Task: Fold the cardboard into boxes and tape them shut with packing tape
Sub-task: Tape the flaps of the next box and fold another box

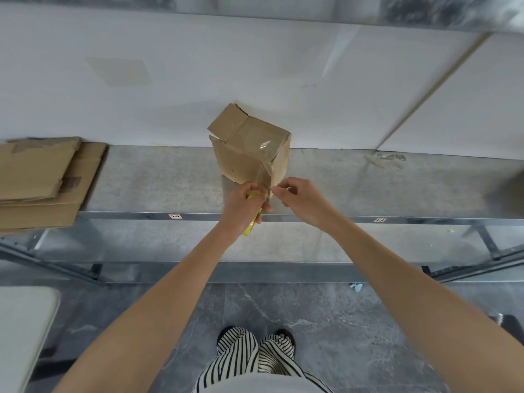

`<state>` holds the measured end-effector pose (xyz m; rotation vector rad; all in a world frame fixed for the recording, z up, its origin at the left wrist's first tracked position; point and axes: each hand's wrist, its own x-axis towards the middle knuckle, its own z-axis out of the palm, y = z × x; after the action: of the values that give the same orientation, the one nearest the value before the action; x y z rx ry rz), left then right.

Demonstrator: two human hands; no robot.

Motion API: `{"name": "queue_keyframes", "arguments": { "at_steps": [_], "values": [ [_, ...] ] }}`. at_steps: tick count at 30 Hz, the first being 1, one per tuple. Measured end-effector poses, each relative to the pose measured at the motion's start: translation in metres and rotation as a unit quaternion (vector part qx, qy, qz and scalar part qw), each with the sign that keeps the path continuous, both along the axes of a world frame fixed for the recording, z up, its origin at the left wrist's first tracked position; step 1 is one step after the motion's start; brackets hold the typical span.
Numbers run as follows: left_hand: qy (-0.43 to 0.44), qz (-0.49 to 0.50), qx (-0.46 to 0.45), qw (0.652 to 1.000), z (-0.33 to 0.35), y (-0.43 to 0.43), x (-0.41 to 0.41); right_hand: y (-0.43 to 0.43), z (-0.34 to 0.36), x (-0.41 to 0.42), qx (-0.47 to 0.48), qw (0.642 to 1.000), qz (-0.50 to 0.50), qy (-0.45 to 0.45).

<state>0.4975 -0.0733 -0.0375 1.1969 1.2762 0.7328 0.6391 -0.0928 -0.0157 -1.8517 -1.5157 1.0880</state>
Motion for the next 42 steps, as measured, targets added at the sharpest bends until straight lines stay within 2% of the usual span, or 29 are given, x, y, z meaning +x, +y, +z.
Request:
{"name": "queue_keyframes", "arguments": {
  "at_steps": [8,13,19,25,27,30,32,35,36,39,42],
  "values": [
    [0.011,0.002,-0.004,1.0,0.0,0.001,-0.001,0.001,-0.005,0.01,0.013,1.0,-0.01,0.013],
    [0.026,0.004,-0.007,1.0,0.001,0.003,-0.001,0.005,-0.027,0.042,-0.007,0.998,-0.037,-0.05],
    [0.041,0.03,0.035,0.998,-0.003,-0.002,0.004,0.016,-0.062,0.066,-0.006,0.979,-0.094,-0.183],
    [0.047,0.046,0.051,0.997,-0.006,-0.005,0.007,0.03,-0.076,0.064,-0.013,0.957,-0.039,-0.287],
    [0.05,0.051,0.046,0.996,-0.008,-0.004,0.006,0.04,-0.065,0.058,0.005,0.969,-0.074,-0.235],
    [0.059,0.062,0.031,0.996,-0.01,-0.002,0.006,0.063,-0.019,0.041,0.133,0.978,-0.157,-0.037],
    [0.056,0.066,0.031,0.996,-0.009,-0.002,0.006,0.076,0.015,0.026,0.177,0.977,-0.108,0.039],
    [0.062,0.065,0.05,0.995,-0.01,-0.003,0.003,0.082,0.036,0.007,0.133,0.988,0.076,-0.016],
    [0.07,0.063,0.06,0.994,-0.011,-0.003,0.0,0.084,0.035,0.006,0.115,0.987,0.103,-0.035],
    [0.107,0.051,0.1,0.988,-0.017,-0.002,-0.018,0.088,0.034,0.01,0.1,0.988,0.093,-0.07],
    [0.185,0.023,0.167,0.968,-0.024,0.0,-0.044,0.086,0.038,0.016,0.089,0.981,0.088,-0.146]
  ]
}}
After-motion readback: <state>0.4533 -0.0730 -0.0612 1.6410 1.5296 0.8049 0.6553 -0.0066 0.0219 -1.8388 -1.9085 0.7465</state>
